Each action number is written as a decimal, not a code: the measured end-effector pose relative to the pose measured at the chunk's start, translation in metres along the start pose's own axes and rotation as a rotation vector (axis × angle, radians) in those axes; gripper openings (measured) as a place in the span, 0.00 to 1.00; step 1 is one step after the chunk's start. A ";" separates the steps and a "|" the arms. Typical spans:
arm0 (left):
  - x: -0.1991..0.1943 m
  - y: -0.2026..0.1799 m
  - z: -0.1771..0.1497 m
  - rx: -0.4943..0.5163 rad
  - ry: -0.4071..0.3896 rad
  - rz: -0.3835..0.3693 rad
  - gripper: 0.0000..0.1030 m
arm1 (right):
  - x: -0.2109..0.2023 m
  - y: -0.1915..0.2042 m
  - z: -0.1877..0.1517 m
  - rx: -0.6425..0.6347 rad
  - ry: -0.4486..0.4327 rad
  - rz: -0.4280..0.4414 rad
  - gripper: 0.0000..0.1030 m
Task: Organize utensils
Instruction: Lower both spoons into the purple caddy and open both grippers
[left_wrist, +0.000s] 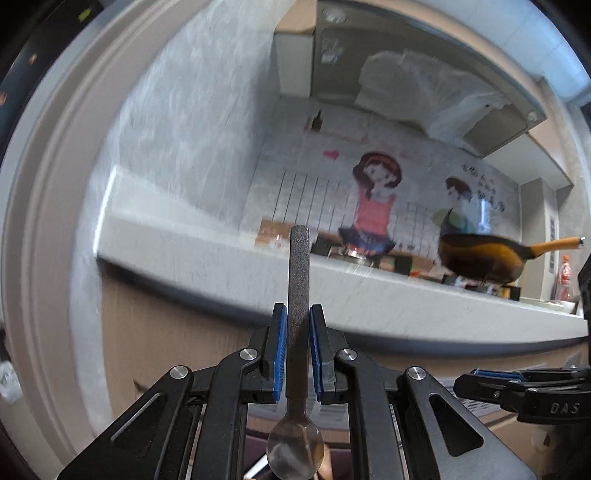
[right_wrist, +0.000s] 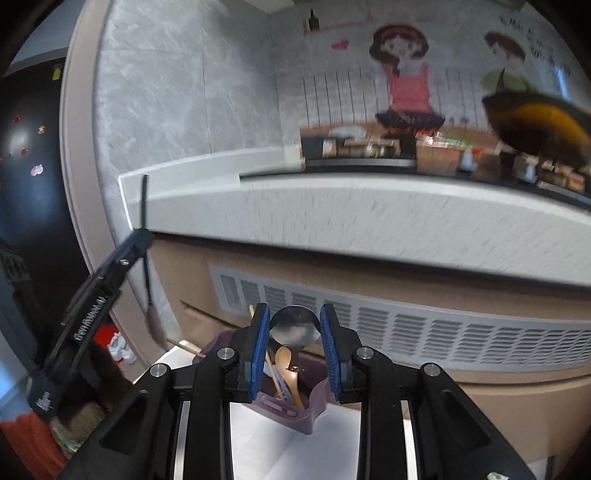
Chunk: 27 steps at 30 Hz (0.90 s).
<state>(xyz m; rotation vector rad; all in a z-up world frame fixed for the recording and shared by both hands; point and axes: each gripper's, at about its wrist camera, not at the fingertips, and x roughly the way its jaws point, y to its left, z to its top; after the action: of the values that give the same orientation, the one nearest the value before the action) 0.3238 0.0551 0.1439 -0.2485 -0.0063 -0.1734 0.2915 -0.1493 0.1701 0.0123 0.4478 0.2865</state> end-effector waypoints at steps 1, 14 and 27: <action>0.009 0.006 -0.008 -0.020 0.019 0.000 0.12 | 0.006 0.002 -0.002 -0.007 0.009 -0.009 0.25; 0.052 0.031 -0.065 -0.100 0.118 -0.002 0.12 | 0.065 -0.007 -0.024 -0.011 0.121 -0.027 0.25; 0.026 0.052 -0.080 -0.123 0.389 0.006 0.46 | 0.041 -0.032 -0.037 0.102 0.037 0.073 0.34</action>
<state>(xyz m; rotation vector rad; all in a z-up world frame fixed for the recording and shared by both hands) 0.3571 0.0806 0.0548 -0.3337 0.3924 -0.2146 0.3200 -0.1709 0.1171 0.1238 0.4995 0.3360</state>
